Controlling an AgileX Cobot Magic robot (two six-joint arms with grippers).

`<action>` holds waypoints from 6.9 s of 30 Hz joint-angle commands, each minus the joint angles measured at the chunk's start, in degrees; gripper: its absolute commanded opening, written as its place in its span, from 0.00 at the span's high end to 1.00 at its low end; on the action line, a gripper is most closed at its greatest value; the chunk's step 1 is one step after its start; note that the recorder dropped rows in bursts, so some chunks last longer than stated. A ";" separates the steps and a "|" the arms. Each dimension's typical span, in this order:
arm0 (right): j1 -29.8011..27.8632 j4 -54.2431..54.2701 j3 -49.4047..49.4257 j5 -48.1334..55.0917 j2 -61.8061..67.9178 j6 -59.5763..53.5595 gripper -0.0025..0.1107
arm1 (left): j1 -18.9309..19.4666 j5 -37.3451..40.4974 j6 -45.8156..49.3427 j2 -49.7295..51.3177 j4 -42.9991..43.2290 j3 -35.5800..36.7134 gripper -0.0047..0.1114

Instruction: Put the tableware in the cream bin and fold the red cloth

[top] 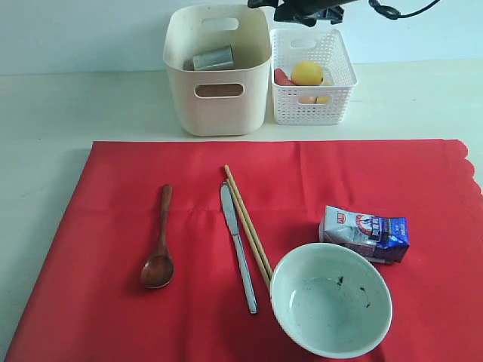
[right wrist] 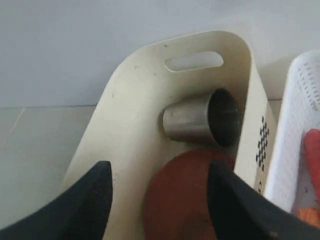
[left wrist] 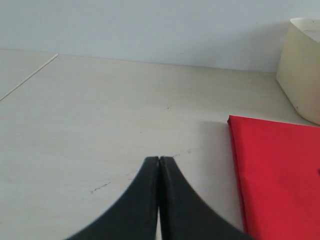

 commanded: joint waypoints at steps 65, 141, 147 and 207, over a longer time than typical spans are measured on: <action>5.85 -53.82 54.76 13.25 -27.76 -2.89 0.32 | 0.13 -0.25 -0.40 -0.36 0.14 -0.06 0.95; 5.85 -55.38 53.92 4.68 -27.46 26.31 0.98 | 0.13 -0.25 -0.40 -0.36 0.14 -0.06 0.95; 5.85 -55.38 47.90 4.44 -34.10 26.31 0.98 | 0.13 -0.25 -0.40 -0.36 0.14 -0.06 0.95; 2.48 -58.80 7.32 1.93 -9.29 32.40 0.36 | 0.13 -0.25 -0.40 -0.36 0.14 -0.06 0.95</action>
